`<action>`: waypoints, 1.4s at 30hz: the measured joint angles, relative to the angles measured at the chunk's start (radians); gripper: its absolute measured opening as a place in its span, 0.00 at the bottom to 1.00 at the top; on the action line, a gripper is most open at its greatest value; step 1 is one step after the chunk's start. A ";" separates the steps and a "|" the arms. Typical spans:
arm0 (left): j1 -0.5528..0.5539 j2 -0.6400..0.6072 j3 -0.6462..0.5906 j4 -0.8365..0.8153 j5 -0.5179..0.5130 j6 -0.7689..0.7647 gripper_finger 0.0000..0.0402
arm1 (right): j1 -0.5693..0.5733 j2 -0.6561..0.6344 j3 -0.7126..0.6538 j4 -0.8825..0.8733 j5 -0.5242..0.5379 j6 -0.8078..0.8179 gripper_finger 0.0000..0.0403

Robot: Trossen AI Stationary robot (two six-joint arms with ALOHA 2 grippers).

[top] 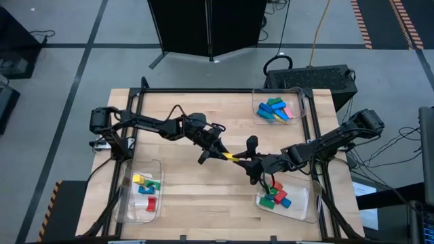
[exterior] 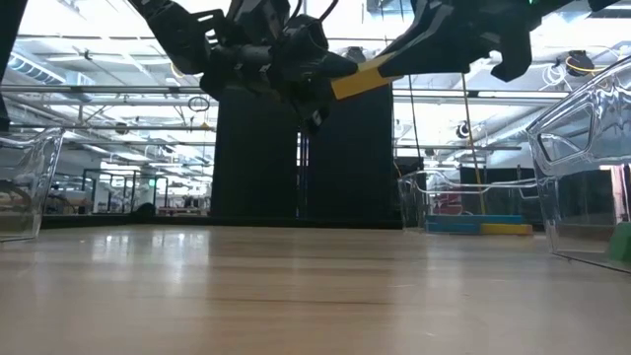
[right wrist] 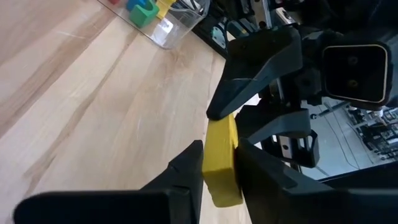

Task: Sort blocks by size
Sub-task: Put the yellow rectangle block into the top right transparent bin

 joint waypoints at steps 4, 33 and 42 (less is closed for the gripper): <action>0.000 0.000 0.000 0.000 0.001 -0.044 0.27 | -0.002 0.000 0.000 -0.001 0.002 0.000 0.19; 0.000 0.000 0.000 0.011 -0.055 -0.162 0.31 | -0.009 -0.002 0.000 -0.037 0.070 0.079 0.19; 0.036 0.000 0.002 0.017 0.053 -0.192 0.49 | -0.015 -0.014 0.001 -0.071 0.148 0.087 0.18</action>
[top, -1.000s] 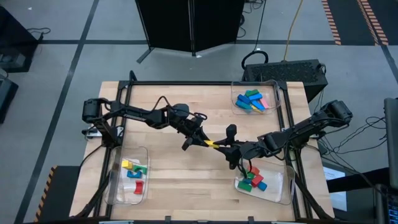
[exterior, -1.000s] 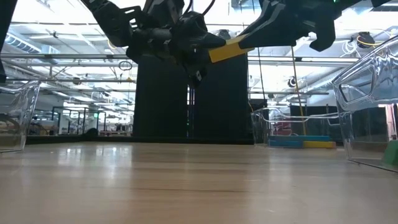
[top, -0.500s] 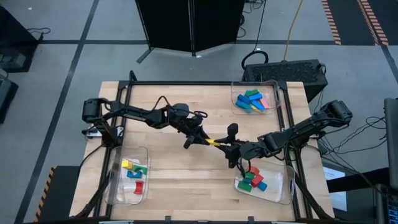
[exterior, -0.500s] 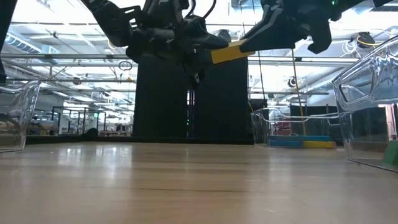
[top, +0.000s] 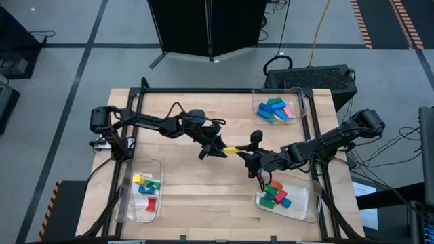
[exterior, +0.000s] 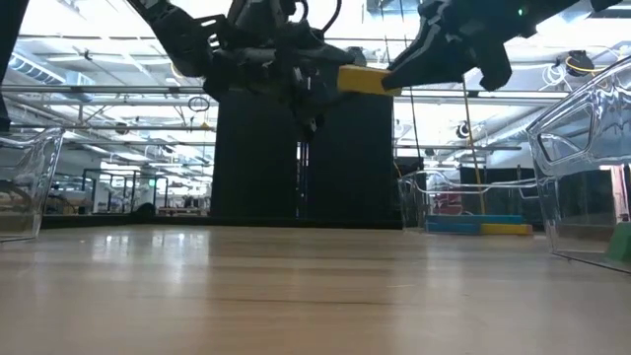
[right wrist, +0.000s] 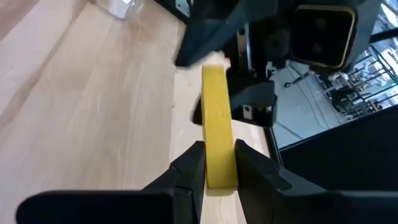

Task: Sort blocks by size
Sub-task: Put the yellow rectangle block into the top right transparent bin

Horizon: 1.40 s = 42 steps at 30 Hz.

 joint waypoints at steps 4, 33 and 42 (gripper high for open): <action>0.025 0.000 0.000 0.000 0.001 0.000 0.49 | 0.000 -0.027 0.000 -0.023 -0.001 0.025 0.18; 0.021 0.000 -0.001 -0.091 -0.061 0.134 0.49 | -0.331 -0.304 0.000 -0.644 0.019 0.408 0.12; -0.017 0.000 -0.002 -0.184 -0.158 0.218 0.49 | -0.614 -0.353 0.000 -0.749 -0.136 0.470 0.12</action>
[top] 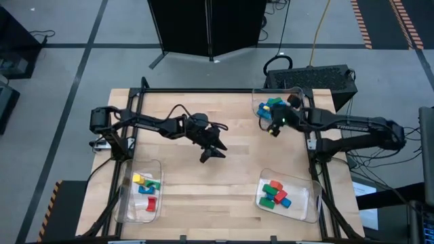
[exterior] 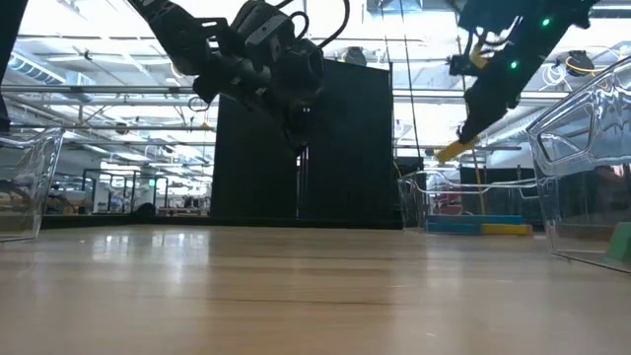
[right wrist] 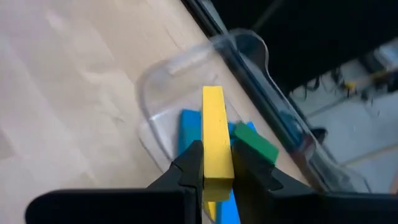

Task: Sort blocks by size
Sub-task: Put the yellow rectangle block into the top right transparent bin

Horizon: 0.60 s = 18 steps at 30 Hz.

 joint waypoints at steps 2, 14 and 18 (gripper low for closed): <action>-0.006 0.000 0.000 -0.012 -0.018 0.004 0.49 | -0.065 0.006 0.000 -0.003 -0.041 -0.007 0.12; -0.016 0.000 0.000 -0.070 -0.058 0.051 0.49 | -0.367 0.065 0.000 0.121 -0.332 -0.097 0.12; -0.015 0.000 0.000 -0.087 -0.096 0.052 0.49 | -0.425 0.107 0.000 0.158 -0.352 -0.108 0.12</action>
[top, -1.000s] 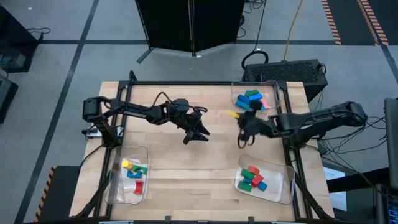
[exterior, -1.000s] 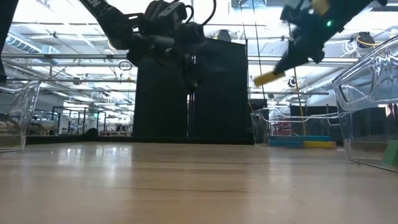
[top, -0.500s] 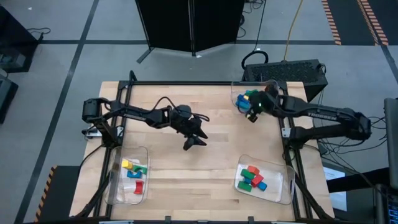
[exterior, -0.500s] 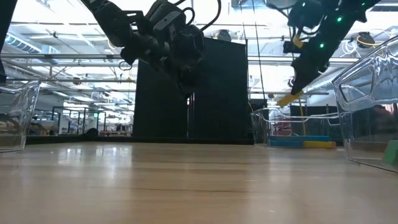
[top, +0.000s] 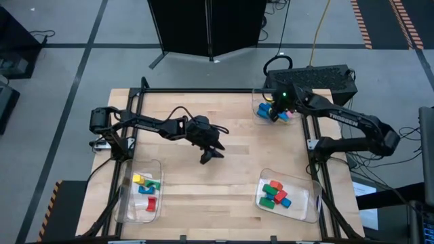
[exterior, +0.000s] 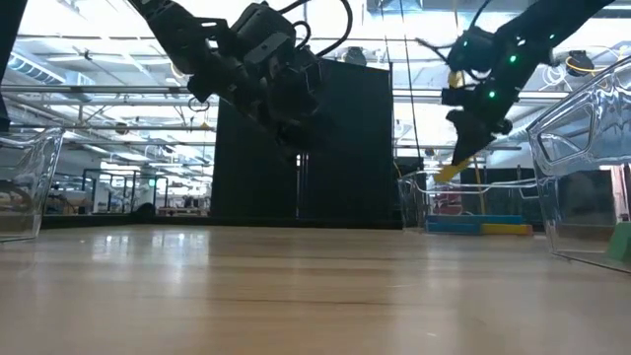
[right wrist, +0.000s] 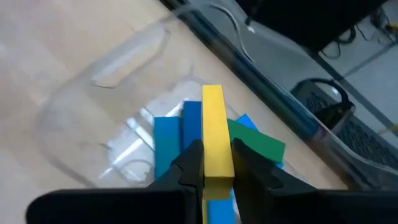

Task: Sort blocks by size
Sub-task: Put the yellow rectangle block into the top right transparent bin, then adjust the transparent bins on the bottom of the table

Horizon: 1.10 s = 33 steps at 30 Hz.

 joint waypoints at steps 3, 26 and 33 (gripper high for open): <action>0.000 0.000 0.000 -0.030 -0.042 0.001 0.49 | -0.036 0.044 0.000 0.015 -0.001 -0.001 0.12; -0.014 -0.137 0.000 -0.120 -0.231 0.074 0.49 | -0.111 0.176 0.000 0.164 -0.100 -0.060 0.38; -0.018 -0.141 0.000 -0.175 -0.294 0.081 0.49 | -0.057 0.088 0.000 0.151 -0.218 -0.051 0.39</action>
